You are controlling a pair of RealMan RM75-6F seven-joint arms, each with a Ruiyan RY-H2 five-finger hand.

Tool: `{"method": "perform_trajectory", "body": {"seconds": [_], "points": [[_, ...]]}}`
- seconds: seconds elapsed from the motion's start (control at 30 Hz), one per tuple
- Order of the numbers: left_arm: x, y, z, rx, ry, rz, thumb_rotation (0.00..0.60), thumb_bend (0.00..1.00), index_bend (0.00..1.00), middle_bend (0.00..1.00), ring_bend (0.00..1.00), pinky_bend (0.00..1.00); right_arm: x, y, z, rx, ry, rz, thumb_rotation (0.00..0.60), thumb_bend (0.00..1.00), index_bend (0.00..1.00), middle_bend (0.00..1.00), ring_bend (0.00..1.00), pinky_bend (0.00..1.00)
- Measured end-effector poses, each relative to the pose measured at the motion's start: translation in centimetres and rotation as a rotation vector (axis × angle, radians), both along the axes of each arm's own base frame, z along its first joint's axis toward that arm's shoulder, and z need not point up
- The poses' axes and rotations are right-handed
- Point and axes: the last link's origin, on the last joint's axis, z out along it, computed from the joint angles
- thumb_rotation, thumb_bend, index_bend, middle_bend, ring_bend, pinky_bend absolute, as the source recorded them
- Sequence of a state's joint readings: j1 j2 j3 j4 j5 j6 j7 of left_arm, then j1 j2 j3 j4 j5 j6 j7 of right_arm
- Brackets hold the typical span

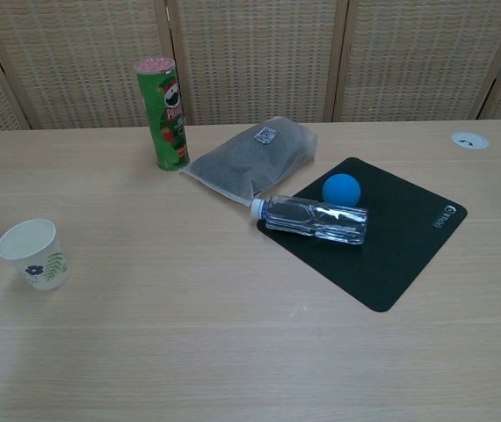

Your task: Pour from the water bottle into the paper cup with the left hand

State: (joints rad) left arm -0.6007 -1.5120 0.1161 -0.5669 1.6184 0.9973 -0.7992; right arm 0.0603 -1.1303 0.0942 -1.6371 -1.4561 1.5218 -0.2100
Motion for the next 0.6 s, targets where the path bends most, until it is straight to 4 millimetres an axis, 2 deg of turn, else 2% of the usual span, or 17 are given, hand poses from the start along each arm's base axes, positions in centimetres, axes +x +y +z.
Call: {"method": "perform_trajectory", "body": {"seconds": [0.37,0.6], "points": [[1.5,1.7,0.7,0.085,-0.365,0.098,0.6,0.61,0.7,0.54,0.37,0.4,0.0,-0.2,-0.2,0.008,0.002,-0.003,0.6,0.0,0.0,0.0,0.0,0.0],[3.8,3.7,-0.6,0.133,-0.673,0.193,0.6,0.61,0.69,0.53,0.37,0.39,-0.2,-0.3,-0.1,0.006,0.002,-0.012,0.6,0.0,0.0,0.0,0.0,0.0]]}}
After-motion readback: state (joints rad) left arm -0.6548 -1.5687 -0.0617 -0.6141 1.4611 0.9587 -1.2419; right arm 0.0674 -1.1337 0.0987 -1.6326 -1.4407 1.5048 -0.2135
